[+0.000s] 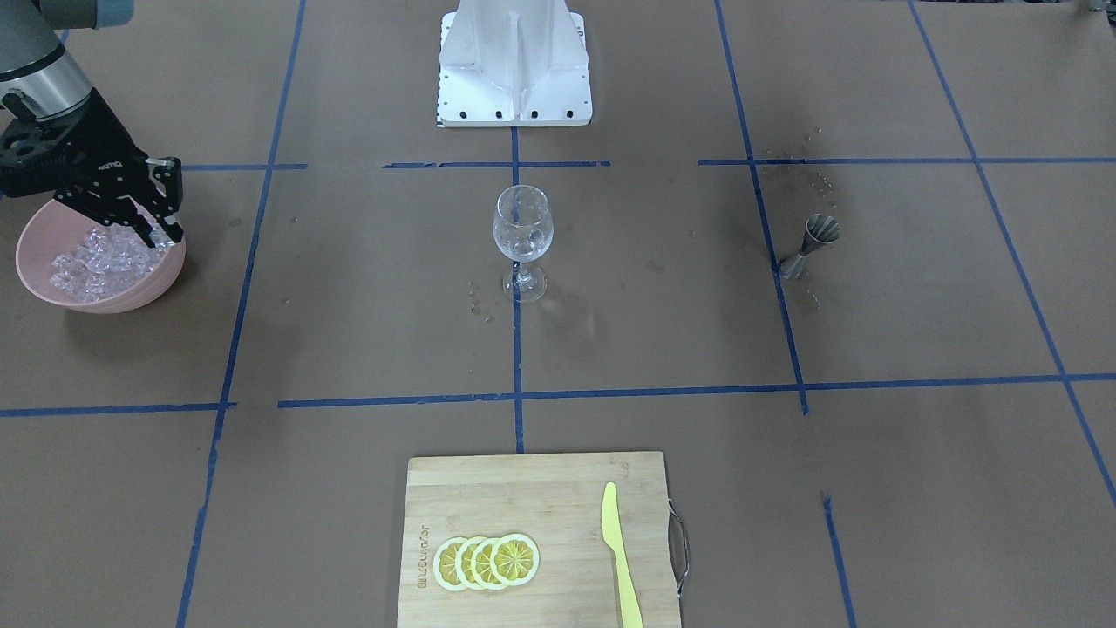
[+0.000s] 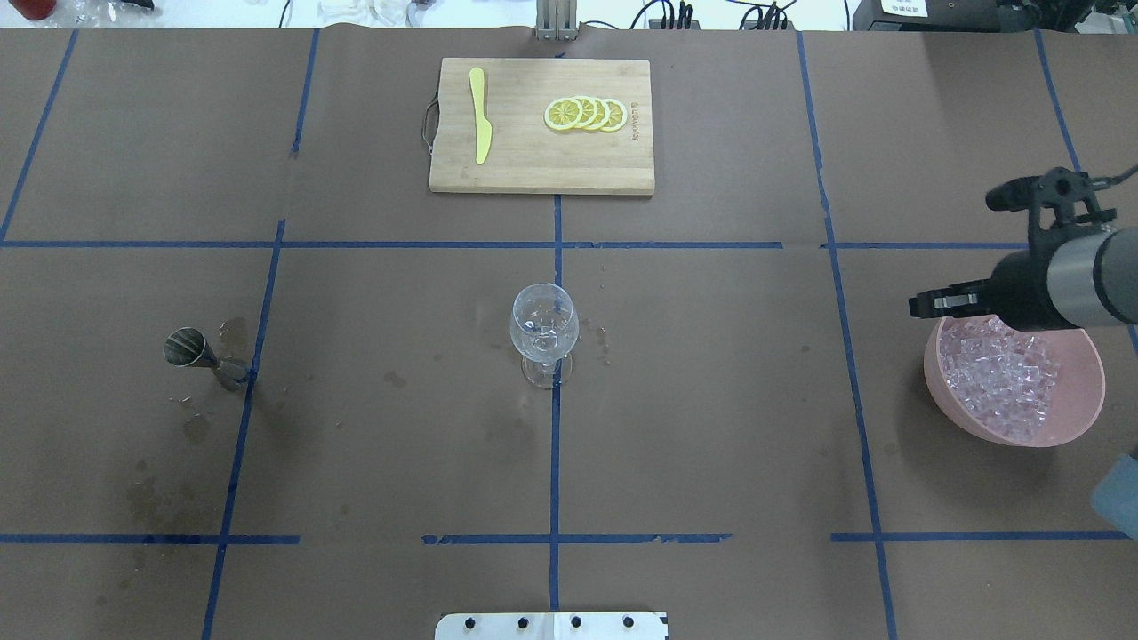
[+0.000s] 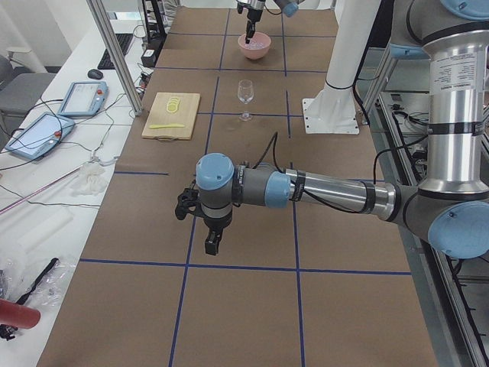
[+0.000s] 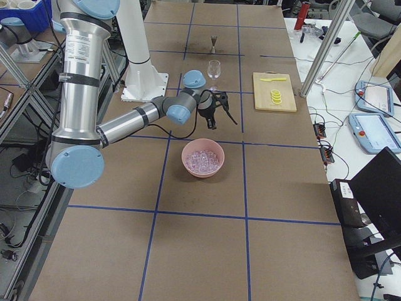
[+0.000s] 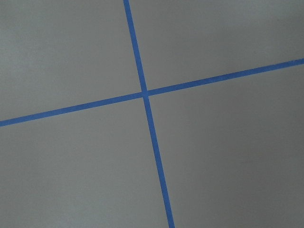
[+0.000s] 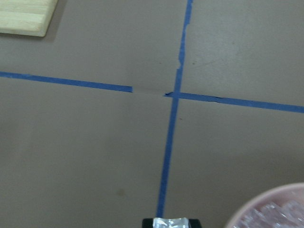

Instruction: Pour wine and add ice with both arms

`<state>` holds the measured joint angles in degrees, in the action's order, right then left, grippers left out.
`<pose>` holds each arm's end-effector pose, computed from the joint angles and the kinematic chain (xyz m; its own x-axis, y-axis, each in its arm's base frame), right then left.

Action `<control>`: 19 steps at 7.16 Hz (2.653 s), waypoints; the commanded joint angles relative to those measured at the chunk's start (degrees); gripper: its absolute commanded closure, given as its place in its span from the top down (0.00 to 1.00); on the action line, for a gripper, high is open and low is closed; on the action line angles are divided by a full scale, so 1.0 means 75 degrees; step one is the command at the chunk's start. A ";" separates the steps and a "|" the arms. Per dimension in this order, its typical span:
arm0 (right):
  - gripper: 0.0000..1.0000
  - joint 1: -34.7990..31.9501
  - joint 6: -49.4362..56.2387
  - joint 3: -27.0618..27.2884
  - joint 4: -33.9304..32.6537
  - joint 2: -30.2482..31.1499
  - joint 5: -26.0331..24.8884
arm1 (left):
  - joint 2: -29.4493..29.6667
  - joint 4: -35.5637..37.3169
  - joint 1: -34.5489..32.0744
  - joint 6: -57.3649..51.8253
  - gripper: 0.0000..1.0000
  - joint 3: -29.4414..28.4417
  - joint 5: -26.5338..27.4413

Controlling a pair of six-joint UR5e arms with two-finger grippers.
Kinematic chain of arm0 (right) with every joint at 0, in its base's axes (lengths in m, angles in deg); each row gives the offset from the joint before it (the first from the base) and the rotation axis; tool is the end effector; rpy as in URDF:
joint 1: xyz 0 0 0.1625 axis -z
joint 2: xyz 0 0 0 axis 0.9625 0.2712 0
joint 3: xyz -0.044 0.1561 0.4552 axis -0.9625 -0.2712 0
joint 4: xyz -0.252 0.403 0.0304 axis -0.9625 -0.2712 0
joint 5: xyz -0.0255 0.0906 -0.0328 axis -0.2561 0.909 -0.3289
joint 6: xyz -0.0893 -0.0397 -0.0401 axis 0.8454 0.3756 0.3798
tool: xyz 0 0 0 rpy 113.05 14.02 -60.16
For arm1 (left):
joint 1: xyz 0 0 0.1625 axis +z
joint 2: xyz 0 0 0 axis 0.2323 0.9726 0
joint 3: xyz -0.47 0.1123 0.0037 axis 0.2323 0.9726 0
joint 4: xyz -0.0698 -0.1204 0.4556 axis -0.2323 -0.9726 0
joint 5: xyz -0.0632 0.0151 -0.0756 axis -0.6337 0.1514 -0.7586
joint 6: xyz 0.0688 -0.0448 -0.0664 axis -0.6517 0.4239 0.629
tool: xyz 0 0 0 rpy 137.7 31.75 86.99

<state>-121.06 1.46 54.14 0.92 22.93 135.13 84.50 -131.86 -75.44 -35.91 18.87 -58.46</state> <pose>-0.2849 -0.4417 0.4181 0.6336 -0.1527 0.7585 -0.1235 0.9478 0.2939 -0.0507 -0.5180 0.6435 0.7200 0.1873 -0.6683 -0.0947 0.9804 0.1728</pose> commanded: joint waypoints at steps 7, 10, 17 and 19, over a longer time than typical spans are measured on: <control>0.00 0.2383 -0.2452 -0.1164 -0.5606 -0.6697 -0.1740 | -0.0087 -0.0002 -0.0021 -0.0004 1.00 0.0097 0.0036; 0.00 0.2536 -0.2558 -0.1890 -0.5606 -0.7262 -0.2010 | -0.0087 -0.0002 -0.0021 -0.0004 1.00 0.0097 0.0025; 1.00 0.2771 -0.2546 -0.1939 -0.5594 -0.7251 -0.2129 | -0.0098 -0.0002 -0.0021 -0.0004 1.00 0.0074 0.0025; 1.00 0.2376 -0.2105 -0.1857 -0.5629 -0.7041 -0.1884 | -0.0087 -0.0002 -0.0021 -0.0004 1.00 0.0097 0.0060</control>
<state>-101.02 -16.65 39.93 -41.14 -30.94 119.69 83.82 -131.88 -75.60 -35.94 19.51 -58.18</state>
